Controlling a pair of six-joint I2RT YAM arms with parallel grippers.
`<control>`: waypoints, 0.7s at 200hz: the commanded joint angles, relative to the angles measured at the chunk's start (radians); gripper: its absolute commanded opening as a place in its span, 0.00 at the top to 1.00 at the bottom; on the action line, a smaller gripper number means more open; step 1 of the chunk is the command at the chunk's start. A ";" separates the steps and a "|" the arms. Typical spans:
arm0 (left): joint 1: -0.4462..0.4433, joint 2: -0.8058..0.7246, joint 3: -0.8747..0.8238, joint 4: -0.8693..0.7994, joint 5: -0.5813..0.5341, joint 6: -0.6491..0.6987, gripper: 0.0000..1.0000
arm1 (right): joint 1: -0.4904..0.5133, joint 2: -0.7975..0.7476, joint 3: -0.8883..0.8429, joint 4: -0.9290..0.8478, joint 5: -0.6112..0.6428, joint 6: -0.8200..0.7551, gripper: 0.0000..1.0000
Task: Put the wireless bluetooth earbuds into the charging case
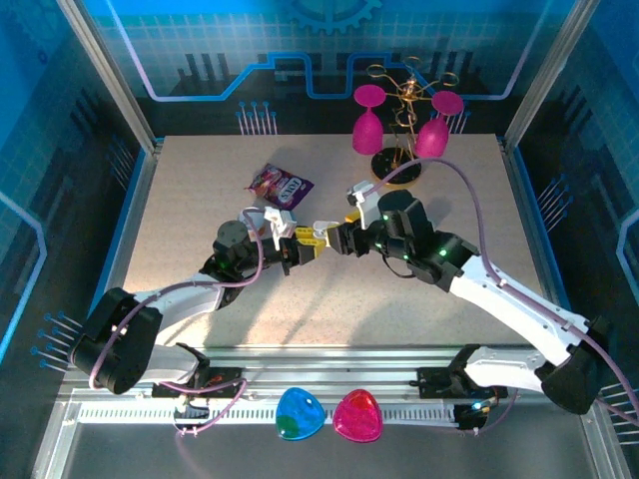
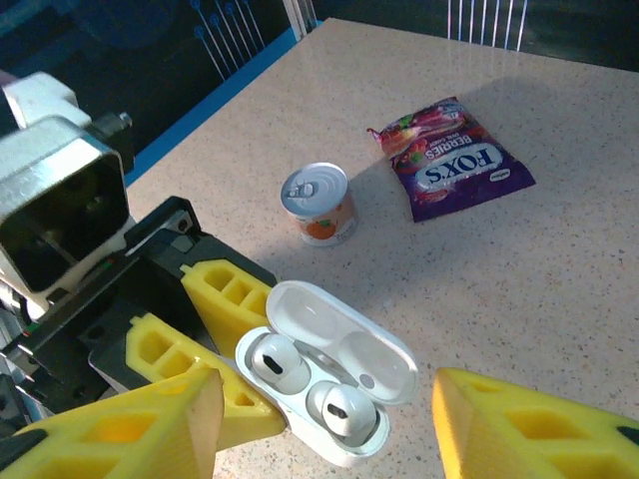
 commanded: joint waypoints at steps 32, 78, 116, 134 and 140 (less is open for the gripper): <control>-0.005 -0.003 -0.028 0.120 0.145 0.100 0.77 | -0.096 0.021 0.038 -0.061 -0.036 0.133 0.41; -0.005 -0.020 -0.035 0.114 0.203 0.118 0.78 | -0.153 0.117 0.102 -0.175 -0.178 0.099 0.50; -0.004 -0.024 -0.030 0.110 0.171 0.113 0.78 | -0.152 0.139 0.128 -0.222 -0.264 0.030 0.51; -0.004 -0.021 -0.029 0.106 0.154 0.110 0.78 | -0.152 0.127 0.127 -0.244 -0.296 -0.007 0.51; -0.004 -0.021 -0.028 0.106 0.147 0.105 0.78 | -0.152 0.122 0.124 -0.253 -0.308 -0.021 0.51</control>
